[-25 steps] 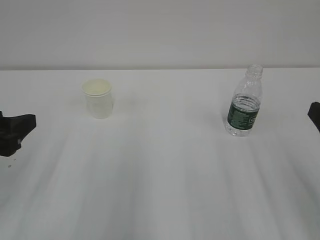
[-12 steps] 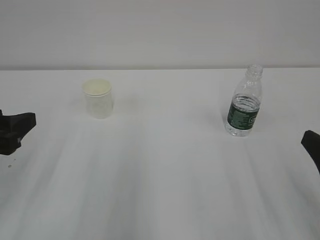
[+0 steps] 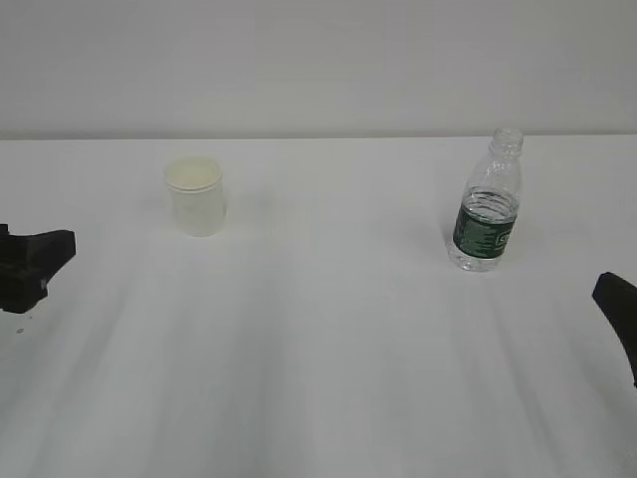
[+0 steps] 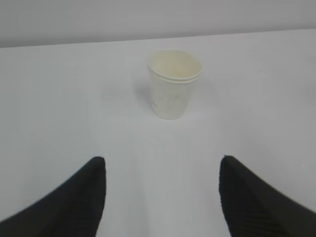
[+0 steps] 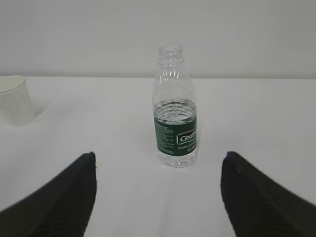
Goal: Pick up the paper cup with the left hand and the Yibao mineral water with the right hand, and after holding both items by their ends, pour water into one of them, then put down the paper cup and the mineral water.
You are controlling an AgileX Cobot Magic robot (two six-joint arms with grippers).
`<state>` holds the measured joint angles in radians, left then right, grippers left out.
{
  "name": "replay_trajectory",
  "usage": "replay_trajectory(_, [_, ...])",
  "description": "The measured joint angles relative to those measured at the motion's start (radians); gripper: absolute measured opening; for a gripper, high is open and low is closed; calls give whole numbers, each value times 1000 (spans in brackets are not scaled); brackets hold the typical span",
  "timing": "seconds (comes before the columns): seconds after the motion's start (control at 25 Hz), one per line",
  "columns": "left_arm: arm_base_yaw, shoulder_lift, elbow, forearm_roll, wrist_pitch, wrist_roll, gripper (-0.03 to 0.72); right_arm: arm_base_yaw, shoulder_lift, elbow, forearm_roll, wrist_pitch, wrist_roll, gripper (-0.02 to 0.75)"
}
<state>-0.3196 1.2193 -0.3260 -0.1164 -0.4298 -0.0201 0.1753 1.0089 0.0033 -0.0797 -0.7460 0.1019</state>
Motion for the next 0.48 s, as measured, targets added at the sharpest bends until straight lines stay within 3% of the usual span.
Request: replay_trajectory(0.48, [0, 94, 0, 15, -63, 0, 510, 0, 421, -3, -30, -377, 0, 591])
